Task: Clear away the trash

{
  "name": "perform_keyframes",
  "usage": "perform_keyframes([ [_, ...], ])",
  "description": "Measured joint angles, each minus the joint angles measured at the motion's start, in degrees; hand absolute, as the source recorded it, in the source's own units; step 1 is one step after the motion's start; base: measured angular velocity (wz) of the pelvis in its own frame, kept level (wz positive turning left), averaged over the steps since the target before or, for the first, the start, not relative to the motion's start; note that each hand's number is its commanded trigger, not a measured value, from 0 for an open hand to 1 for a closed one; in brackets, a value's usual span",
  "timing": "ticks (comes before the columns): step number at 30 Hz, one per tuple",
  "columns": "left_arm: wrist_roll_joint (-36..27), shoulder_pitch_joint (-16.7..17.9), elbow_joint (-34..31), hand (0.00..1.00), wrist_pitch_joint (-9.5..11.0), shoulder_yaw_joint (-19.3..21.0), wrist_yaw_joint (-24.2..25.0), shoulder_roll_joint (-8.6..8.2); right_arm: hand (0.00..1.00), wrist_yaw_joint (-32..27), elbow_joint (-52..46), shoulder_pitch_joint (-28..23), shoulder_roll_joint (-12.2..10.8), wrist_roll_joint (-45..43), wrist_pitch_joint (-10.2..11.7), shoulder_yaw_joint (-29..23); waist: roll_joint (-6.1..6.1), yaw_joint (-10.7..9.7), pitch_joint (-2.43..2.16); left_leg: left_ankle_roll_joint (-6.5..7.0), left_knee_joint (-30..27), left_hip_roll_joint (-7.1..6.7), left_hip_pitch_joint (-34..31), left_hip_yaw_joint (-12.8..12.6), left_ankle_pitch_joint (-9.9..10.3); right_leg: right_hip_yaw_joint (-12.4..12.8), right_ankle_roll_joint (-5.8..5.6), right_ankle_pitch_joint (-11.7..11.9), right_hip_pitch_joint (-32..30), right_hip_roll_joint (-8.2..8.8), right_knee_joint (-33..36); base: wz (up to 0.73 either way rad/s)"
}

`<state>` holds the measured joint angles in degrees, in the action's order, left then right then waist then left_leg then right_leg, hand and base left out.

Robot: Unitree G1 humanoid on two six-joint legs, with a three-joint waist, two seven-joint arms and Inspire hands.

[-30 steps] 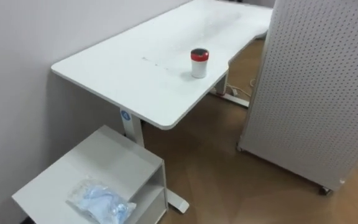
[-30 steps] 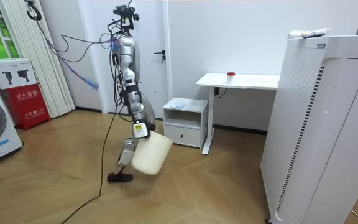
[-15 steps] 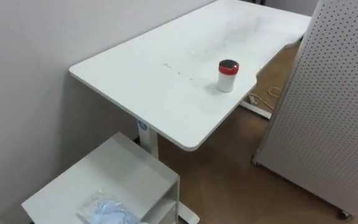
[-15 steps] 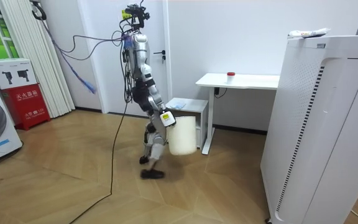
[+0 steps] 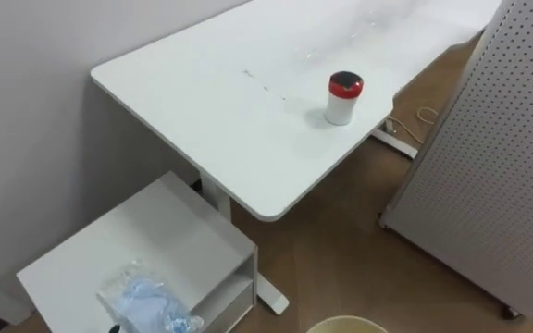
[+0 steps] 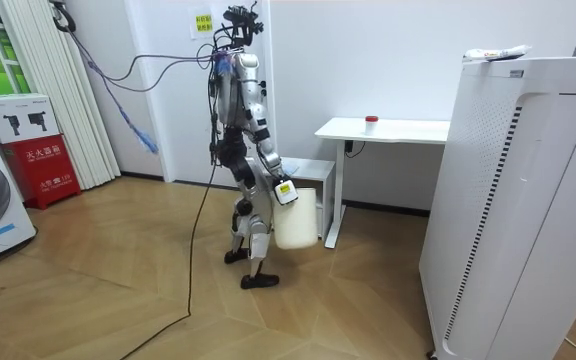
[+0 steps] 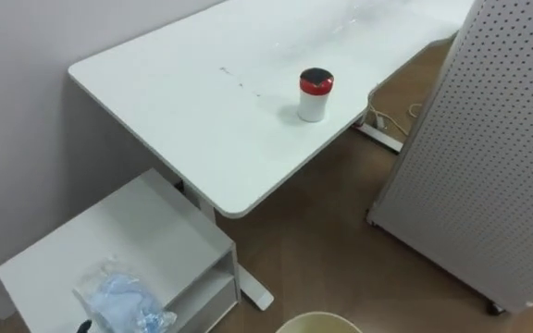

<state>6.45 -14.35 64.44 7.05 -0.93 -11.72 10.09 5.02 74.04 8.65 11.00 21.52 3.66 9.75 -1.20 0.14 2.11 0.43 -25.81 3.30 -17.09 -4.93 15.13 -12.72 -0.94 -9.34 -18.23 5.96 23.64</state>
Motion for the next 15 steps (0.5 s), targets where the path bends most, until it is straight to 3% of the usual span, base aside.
perform_keyframes([
  [4,-0.68,-6.07,2.79,0.00,0.03,-1.19,-1.75,0.64,1.00,0.37,0.05,3.61,-0.10,0.47,-0.13,2.01,0.35,-0.10,0.87,0.00,-1.11,0.21,-3.96,-0.01,-0.01,0.09,0.32,0.20,-3.98,0.10,1.28,0.00],
  [6,-0.75,-8.59,3.06,0.00,0.04,-2.32,-3.02,0.95,1.00,0.53,0.19,6.02,-0.11,0.56,-0.11,3.22,0.69,-0.12,1.52,-0.02,-2.07,0.45,-6.29,-0.20,-0.02,0.05,0.58,0.40,-6.28,0.09,2.02,-0.05],
  [15,-2.47,-14.22,2.94,0.00,0.39,-7.57,-7.47,1.11,1.00,-0.66,-0.06,10.92,-0.17,1.30,0.05,13.03,1.48,-0.10,2.24,0.01,-5.26,1.02,-13.27,-0.89,-0.04,-0.86,1.15,0.73,-13.23,0.87,4.21,-0.04],
])
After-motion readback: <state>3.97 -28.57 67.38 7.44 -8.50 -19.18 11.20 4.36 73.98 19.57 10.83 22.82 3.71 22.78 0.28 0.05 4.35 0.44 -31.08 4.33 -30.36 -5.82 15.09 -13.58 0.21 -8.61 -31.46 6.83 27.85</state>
